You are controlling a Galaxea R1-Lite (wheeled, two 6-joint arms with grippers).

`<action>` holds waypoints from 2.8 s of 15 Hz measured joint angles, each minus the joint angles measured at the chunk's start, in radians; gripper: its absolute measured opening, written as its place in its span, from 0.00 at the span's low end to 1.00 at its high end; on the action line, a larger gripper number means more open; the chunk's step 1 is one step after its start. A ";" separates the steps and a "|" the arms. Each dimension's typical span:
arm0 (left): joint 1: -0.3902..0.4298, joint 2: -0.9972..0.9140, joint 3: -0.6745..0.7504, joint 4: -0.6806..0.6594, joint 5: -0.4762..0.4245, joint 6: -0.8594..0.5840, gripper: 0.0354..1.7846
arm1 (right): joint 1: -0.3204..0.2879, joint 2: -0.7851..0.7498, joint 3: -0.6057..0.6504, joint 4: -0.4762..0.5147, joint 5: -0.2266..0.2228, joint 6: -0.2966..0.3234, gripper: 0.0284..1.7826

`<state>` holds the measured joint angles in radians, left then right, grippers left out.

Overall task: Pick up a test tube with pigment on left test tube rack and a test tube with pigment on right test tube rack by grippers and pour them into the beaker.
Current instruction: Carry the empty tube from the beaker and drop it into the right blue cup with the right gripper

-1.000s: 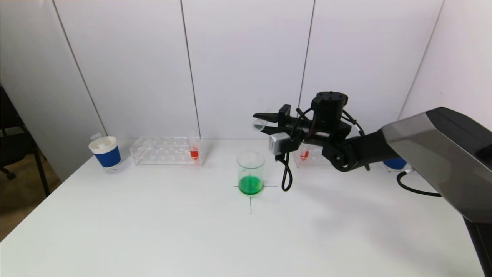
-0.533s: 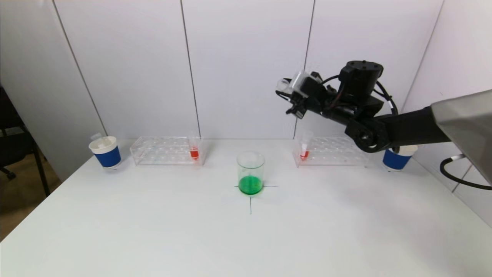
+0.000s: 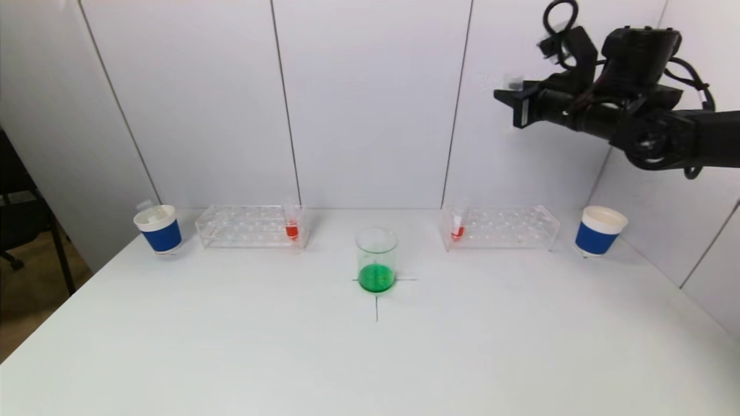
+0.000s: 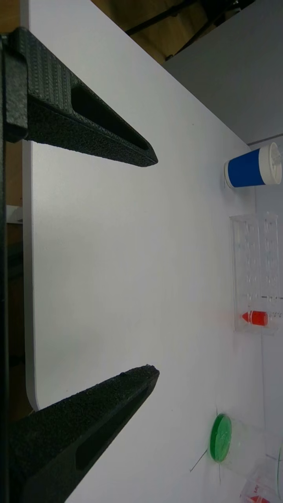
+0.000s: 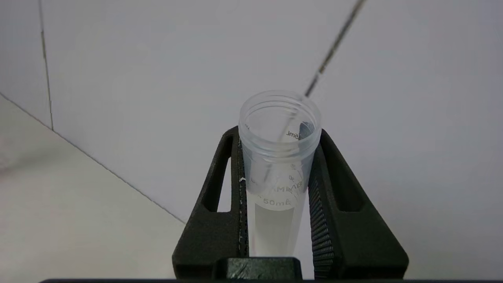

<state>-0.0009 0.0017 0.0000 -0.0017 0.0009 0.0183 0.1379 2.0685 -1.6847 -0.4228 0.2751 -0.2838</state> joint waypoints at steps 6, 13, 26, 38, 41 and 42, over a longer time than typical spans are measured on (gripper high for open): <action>0.000 0.000 0.000 0.000 0.000 0.000 0.99 | -0.135 -0.094 0.067 0.056 -0.014 0.191 0.27; -0.001 0.000 0.000 0.000 0.001 0.000 0.99 | -0.332 -0.146 0.205 0.029 -0.009 0.246 0.27; 0.000 0.000 0.000 0.000 0.000 0.000 0.99 | -0.512 -0.014 0.311 -0.174 0.008 0.243 0.27; 0.000 0.000 0.000 0.000 0.001 0.000 0.99 | -0.468 0.106 0.361 -0.316 0.015 0.231 0.27; 0.000 0.000 0.000 0.000 0.000 0.000 0.99 | -0.453 0.133 0.364 -0.329 0.014 0.229 0.27; 0.000 0.000 0.000 0.000 0.000 0.000 0.99 | -0.450 0.140 0.365 -0.340 0.014 0.228 0.27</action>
<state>-0.0009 0.0017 0.0000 -0.0013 0.0013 0.0181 -0.3117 2.2087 -1.3196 -0.7626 0.2896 -0.0557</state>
